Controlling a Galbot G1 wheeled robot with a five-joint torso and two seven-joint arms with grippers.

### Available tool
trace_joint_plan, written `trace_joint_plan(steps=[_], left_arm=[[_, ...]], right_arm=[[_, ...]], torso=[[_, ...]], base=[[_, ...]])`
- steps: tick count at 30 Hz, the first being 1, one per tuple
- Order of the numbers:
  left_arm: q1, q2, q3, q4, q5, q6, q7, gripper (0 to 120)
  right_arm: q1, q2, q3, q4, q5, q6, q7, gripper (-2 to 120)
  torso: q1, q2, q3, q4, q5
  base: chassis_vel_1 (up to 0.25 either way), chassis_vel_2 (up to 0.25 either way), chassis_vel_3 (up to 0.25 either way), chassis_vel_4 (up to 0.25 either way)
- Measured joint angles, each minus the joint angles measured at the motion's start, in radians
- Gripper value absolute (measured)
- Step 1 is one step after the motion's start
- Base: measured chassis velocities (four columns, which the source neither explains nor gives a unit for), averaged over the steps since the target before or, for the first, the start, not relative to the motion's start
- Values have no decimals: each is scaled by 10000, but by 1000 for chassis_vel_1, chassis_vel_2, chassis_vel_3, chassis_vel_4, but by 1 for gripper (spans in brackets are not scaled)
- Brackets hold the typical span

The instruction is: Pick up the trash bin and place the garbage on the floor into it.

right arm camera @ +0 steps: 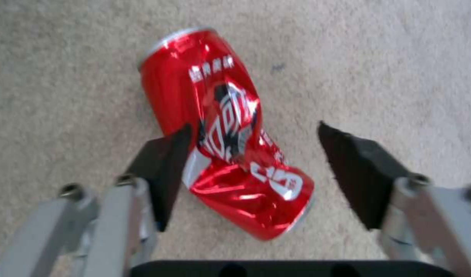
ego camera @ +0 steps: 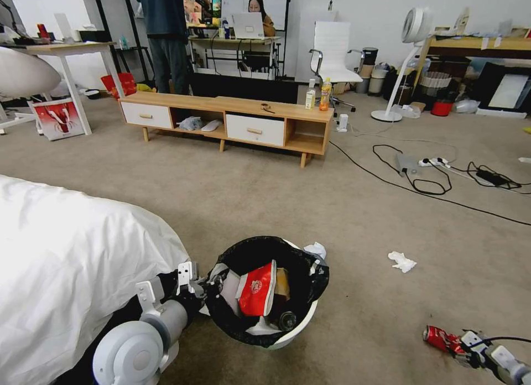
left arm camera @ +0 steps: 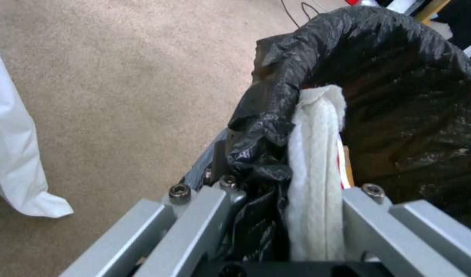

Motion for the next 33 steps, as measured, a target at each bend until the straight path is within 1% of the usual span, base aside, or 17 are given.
trace_joint_plan(steps=[1, 2, 3, 4, 5, 7, 9, 12, 14, 15, 16, 17, 18, 28, 30, 31, 33], left_arm=[[0, 0, 0, 0, 0, 0, 0, 7], [-1, 0, 1, -1, 0, -1, 1, 7], [-1, 0, 1, -1, 0, -1, 1, 7], [-4, -3, 10, 0, 0, -1, 1, 7], [-4, -7, 16, 0, 0, -2, 1, 7], [-4, -13, 22, 0, 0, -2, 2, 7], [29, -41, 34, 0, 17, -10, 20, 7], [53, -47, 35, -1, 30, -15, 32, 7], [112, -55, 36, 0, 99, -37, 94, 7], [112, -55, 36, 0, 99, -37, 94, 7], [122, -57, 34, -2, 105, -41, 100, 7], [122, -57, 34, -2, 105, -41, 100, 7], [137, -58, 24, -18, 110, -42, 105, 7], [162, -73, 5, -36, 137, -55, 126, 7], [139, -76, 8, -31, 140, -58, 129, 7], [139, -76, 8, -31, 140, -58, 129, 7], [140, -76, 10, -30, 142, -60, 129, 7]], right_arm=[[0, 0, 0, 0, 0, 0, 0, 61], [-26, 10, -37, 73, 32, 0, -19, 57], [-26, 10, -37, 73, 32, 0, -19, 57], [-86, 15, -87, 179, 112, -1, -62, 48], [-132, 18, -111, 248, 176, -1, -102, 43], [-161, 20, -125, 295, 221, -1, -134, 40], [-326, 32, -201, 527, 466, 14, -272, 28], [-401, 39, -246, 636, 578, 19, -308, 25], [-545, 94, -406, 882, 682, 45, -361, 10], [-545, 94, -406, 882, 682, 45, -361, 10], [-547, 122, -447, 892, 682, 49, -365, 5], [-547, 122, -447, 892, 682, 49, -365, 5], [-532, 166, -498, 883, 682, 56, -367, 0], [-531, 216, -541, 764, 649, 6, -186, 1], [-520, 200, -474, 601, 609, -14, -136, 11], [-520, 200, -474, 601, 609, -14, -136, 11], [-463, 190, -419, 444, 560, -37, -43, 22]], torso=[[0, 0, 0, 0, 0], [0, 0, 0, 1, 0], [0, 0, 0, 1, 0], [0, 0, 0, 0, 0], [0, 0, 0, 0, 0], [0, 0, 0, 0, 0], [0, 0, 0, -1, 0], [0, 0, 0, -1, 0], [0, 0, 0, 0, -1], [0, 0, 0, 0, -1], [0, 0, 0, 0, 0], [0, 0, 0, 0, 0], [0, 0, 0, 0, 0], [0, 0, 0, 0, -1], [0, 0, 0, -2, 0], [0, 0, 0, -2, 0], [0, 0, 0, -1, 0]], base=[[0, 0, 0, 0], [0, 0, 0, 0], [0, 0, 0, 0], [0, 0, 0, 0], [0, 0, 0, 0], [0, 0, 0, 0], [0, 0, 0, 0], [0, 0, 0, 0], [0, 0, 0, 0], [0, 0, 0, 0], [0, 0, 0, 0], [0, 0, 0, 0], [0, 0, 0, 0], [0, 0, 0, 0], [0, 0, 0, 0], [0, 0, 0, 0], [0, 0, 0, 0]])
